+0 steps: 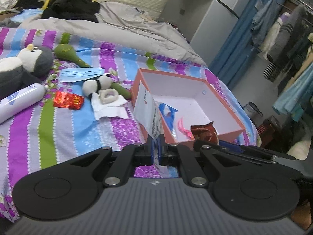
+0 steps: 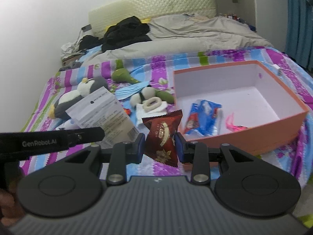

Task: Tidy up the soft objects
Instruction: 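Carry the brown candy packet and white paper packet with both grippers over the orange box, then lower both packets into the box and open both grippers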

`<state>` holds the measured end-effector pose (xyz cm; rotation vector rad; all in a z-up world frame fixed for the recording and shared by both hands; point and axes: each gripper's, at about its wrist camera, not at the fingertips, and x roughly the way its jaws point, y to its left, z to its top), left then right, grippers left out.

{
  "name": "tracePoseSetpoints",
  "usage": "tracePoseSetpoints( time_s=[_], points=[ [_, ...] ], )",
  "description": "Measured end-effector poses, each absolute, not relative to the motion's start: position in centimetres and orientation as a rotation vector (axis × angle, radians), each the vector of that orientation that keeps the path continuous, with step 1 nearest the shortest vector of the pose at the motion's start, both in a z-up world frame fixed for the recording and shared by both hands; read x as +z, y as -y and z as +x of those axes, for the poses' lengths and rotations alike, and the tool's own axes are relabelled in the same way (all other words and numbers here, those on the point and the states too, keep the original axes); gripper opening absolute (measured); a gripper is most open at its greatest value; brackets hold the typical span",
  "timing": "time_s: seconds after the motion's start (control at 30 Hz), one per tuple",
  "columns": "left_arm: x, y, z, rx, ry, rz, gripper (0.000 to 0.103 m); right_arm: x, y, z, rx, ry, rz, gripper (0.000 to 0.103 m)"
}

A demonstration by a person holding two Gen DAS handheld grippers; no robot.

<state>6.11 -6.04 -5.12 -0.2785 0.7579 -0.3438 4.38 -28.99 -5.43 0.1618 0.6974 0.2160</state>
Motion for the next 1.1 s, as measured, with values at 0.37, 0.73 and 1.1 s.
tracePoseSetpoints(
  time_s=[0.37,0.73,1.1],
  points=[
    [-5.8,11.0,6.8,-0.453,-0.808,-0.213,0.005,-5.8,32.8,4.4,0.123,-0.702,0.212,0.036],
    [-5.2,14.8,12.7,-0.474,-0.822,-0.192,0.005,-7.3,36.0,9.6,0.11,-0.741,0.235,0.036],
    [-6.9,19.0,21.6,-0.489,-0.89,-0.138,0.005,-9.5,39.4,16.1,0.061,-0.771,0.254,0.037]
  ],
)
